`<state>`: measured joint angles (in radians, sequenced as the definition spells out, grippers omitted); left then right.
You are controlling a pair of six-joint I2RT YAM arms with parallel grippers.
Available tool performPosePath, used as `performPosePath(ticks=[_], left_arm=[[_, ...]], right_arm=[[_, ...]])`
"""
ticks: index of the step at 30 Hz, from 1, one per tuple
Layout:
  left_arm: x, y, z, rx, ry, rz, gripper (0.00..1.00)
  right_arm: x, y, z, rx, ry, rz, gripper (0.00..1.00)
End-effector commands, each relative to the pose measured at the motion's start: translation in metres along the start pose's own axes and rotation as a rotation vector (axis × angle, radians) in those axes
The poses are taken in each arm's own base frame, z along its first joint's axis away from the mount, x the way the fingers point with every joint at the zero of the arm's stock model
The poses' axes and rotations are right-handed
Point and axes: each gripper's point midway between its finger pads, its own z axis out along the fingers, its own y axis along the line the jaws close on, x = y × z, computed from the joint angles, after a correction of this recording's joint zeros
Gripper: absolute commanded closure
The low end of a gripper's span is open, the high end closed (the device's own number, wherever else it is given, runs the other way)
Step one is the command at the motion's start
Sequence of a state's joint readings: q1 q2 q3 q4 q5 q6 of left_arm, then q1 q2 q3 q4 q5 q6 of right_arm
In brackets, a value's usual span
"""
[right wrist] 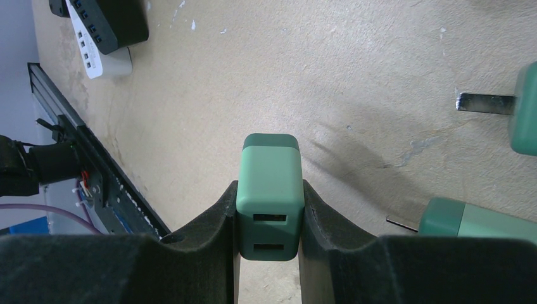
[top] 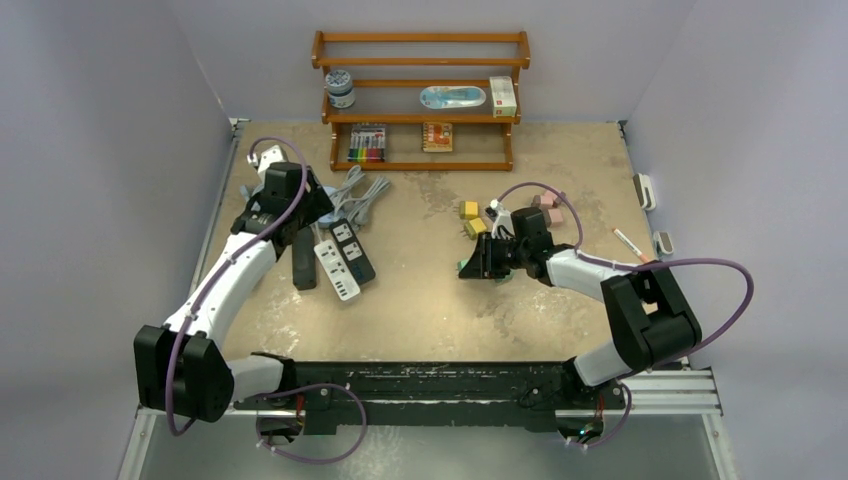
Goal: Pull the plug off the socket
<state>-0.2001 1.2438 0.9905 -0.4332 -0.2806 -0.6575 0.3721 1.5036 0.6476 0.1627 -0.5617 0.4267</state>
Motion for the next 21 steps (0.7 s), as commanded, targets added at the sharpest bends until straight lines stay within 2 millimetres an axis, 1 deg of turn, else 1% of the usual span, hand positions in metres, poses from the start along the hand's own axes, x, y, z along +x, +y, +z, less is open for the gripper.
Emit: performPosePath(ticks=[1,12,15,19,21], left_arm=[[-0.024,-0.002,-0.007,0.012,-0.086,-0.013,0.26],[-0.037,-0.005,-0.022,0.066,-0.17,-0.035,0.2],[-0.038,-0.003,-0.023,0.061,-0.177,-0.04,0.15],[-0.039,-0.002,-0.023,0.051,-0.177,-0.041,0.13],[-0.039,-0.001,-0.023,0.045,-0.178,-0.044,0.11]], right_arm=[[-0.006,0.001,0.001,-0.008,-0.017,-0.008,1.0],[-0.006,0.001,0.001,-0.009,-0.02,-0.007,1.0],[-0.005,0.001,0.001,-0.009,-0.018,-0.007,1.0],[-0.005,0.0,0.0,-0.006,-0.019,-0.006,1.0],[-0.005,0.001,0.0,-0.007,-0.022,-0.008,1.0]])
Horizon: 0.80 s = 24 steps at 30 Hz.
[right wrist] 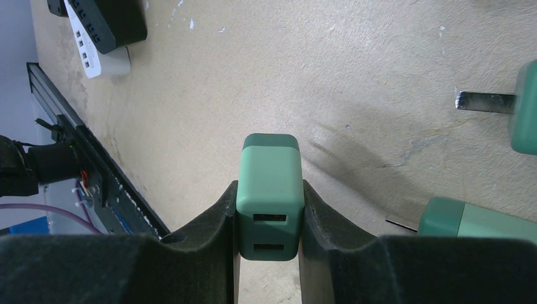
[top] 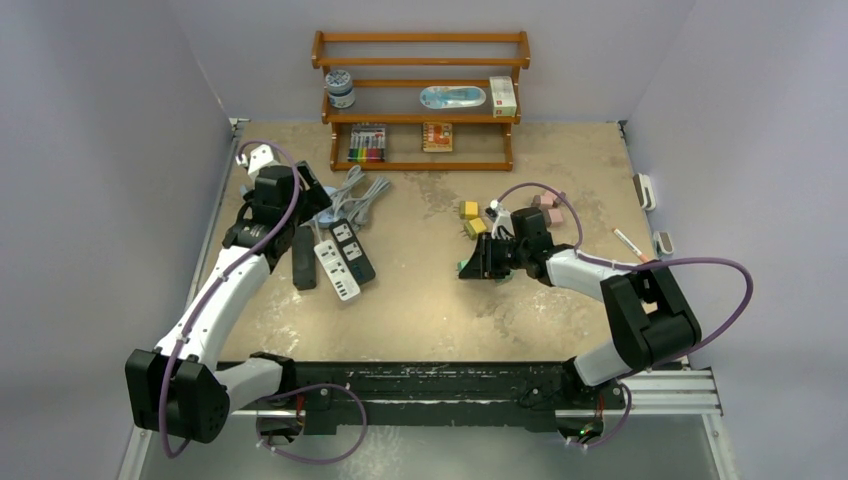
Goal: Pull the plug off the socket
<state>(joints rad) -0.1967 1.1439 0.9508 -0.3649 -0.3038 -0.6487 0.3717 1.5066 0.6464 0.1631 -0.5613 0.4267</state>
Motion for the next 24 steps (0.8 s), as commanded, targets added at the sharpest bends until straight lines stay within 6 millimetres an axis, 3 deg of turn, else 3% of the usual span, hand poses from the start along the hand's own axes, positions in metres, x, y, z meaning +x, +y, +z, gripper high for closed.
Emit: performPosePath(ticks=[1,24], left_arm=[[-0.016,0.002,-0.003,-0.006,-0.061,-0.011,0.1],[-0.026,-0.001,-0.012,0.026,-0.112,-0.017,0.1]], right_arm=[[-0.006,0.001,0.0,-0.007,-0.025,-0.009,1.0],[-0.008,0.0,-0.002,-0.002,-0.031,-0.011,0.96]])
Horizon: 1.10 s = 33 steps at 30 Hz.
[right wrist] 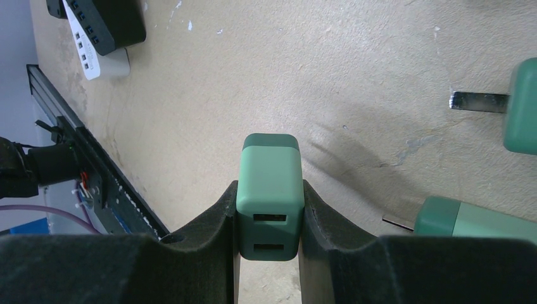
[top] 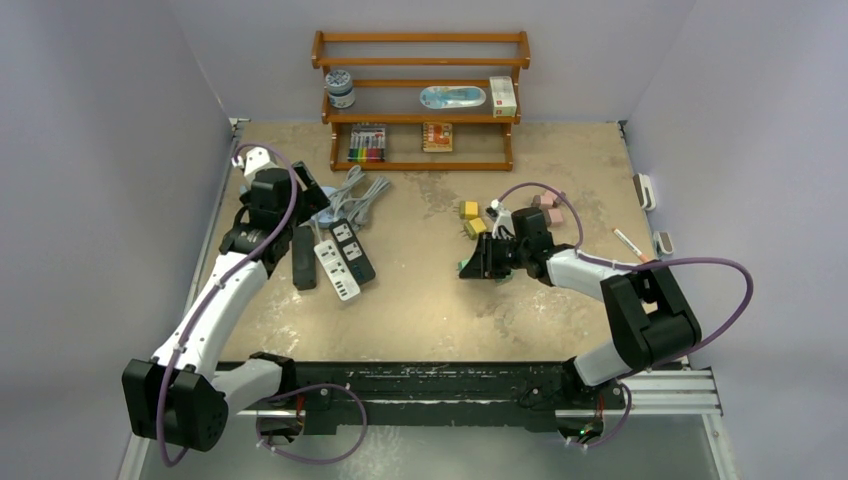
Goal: Pull the plug off the socket
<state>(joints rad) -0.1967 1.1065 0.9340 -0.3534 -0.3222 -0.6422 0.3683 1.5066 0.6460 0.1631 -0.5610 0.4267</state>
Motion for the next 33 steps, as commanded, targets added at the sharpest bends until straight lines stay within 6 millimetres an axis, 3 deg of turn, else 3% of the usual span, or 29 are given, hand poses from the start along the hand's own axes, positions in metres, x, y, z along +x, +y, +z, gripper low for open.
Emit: performPosePath(ticks=[1,15,33], left_arm=[[-0.021,-0.004,-0.006,0.029,-0.083,-0.017,0.1],[-0.03,-0.008,-0.011,0.058,-0.122,-0.032,0.1],[-0.027,-0.011,-0.007,0.069,-0.112,-0.029,0.11]], right_arm=[[-0.008,0.001,-0.002,-0.004,-0.03,-0.015,0.96],[-0.018,0.003,-0.008,-0.005,-0.068,-0.025,0.96],[-0.03,-0.003,-0.019,0.019,-0.108,-0.028,0.92]])
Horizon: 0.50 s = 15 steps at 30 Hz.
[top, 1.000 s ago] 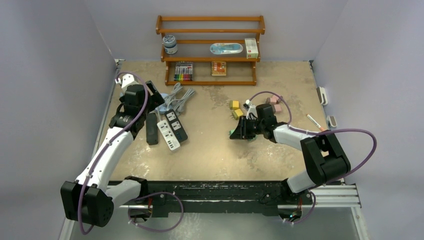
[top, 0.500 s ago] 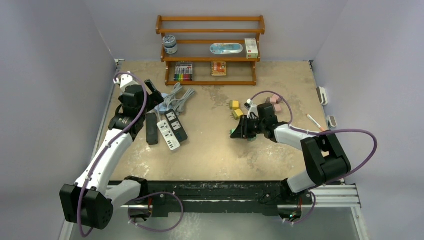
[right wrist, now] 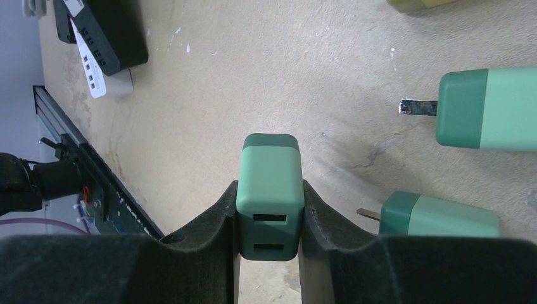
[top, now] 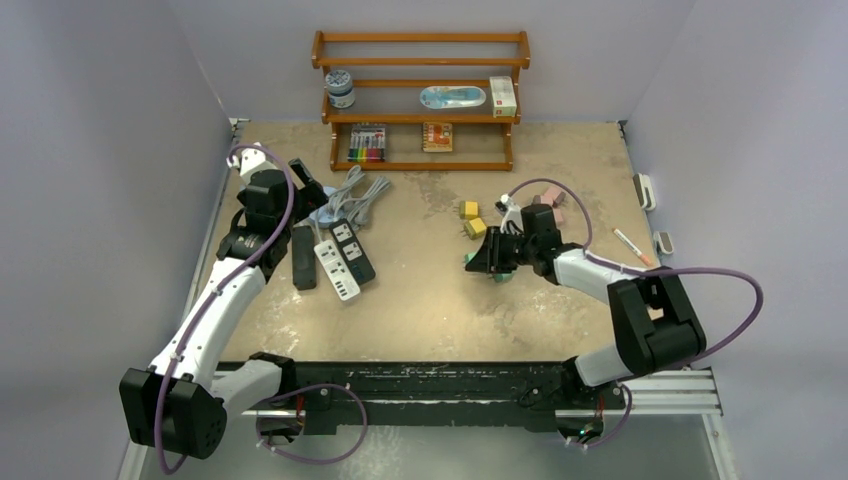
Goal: Pull the plug off the socket
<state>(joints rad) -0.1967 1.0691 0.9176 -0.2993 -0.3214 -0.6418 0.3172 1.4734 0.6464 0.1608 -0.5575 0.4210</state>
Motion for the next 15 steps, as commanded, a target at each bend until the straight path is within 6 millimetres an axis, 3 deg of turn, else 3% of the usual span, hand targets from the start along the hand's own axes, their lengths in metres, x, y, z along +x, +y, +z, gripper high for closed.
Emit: performPosePath(ticks=[1,7,15], left_arm=[[-0.014,-0.005,0.001,0.029,-0.053,-0.005,0.11],[-0.014,-0.005,0.0,0.029,-0.056,-0.001,0.11],[-0.013,-0.005,0.002,0.03,-0.048,0.009,0.11]], right_arm=[[-0.014,0.003,-0.008,0.006,-0.049,-0.034,0.9],[-0.021,-0.004,-0.014,0.068,-0.093,-0.033,0.69],[-0.033,-0.016,-0.026,0.18,-0.147,-0.051,0.59]])
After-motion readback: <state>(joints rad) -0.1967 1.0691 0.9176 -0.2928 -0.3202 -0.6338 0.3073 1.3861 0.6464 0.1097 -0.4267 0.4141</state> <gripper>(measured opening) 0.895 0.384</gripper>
